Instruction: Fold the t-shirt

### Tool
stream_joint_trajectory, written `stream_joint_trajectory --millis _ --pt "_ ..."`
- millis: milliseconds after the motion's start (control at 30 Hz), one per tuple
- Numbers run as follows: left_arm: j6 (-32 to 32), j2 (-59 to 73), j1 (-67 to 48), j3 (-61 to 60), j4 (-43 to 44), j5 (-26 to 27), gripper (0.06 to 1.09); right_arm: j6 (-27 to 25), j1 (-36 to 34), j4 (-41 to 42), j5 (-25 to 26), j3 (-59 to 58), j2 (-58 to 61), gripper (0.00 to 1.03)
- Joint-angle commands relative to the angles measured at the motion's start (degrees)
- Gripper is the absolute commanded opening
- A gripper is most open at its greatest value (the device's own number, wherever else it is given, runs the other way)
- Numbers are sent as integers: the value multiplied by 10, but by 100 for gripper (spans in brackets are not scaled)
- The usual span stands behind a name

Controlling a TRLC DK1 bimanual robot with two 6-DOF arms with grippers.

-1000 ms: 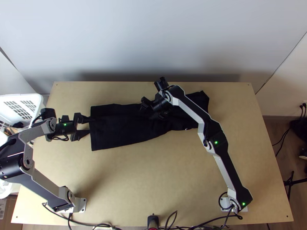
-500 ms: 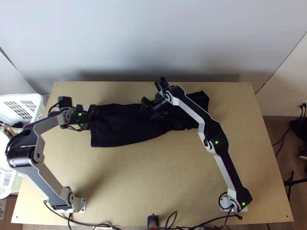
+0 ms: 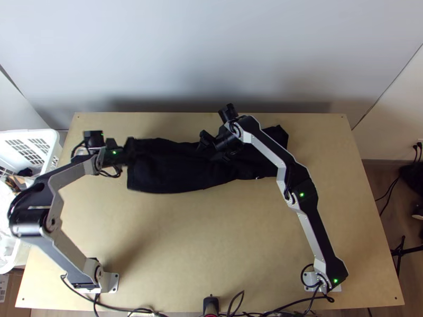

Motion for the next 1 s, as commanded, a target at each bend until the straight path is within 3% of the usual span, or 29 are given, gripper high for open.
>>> stream_joint_trajectory --millis 0,233,467,633,967 --pt "-19 -70 16 -30 64 -33 9 2 -14 -9 -5 -11 -22 89" --pt "-46 -104 16 -17 46 -23 9 -2 -26 -10 -5 -42 -44 89" --pt "-33 -98 41 7 25 -7 9 -11 -61 -19 -7 -60 -95 89" --pt "31 -84 73 -10 -35 4 9 -46 -94 -20 -9 -111 -169 89" --pt "84 -93 123 -30 -86 7 9 -125 -136 -3 -12 -291 -323 89"
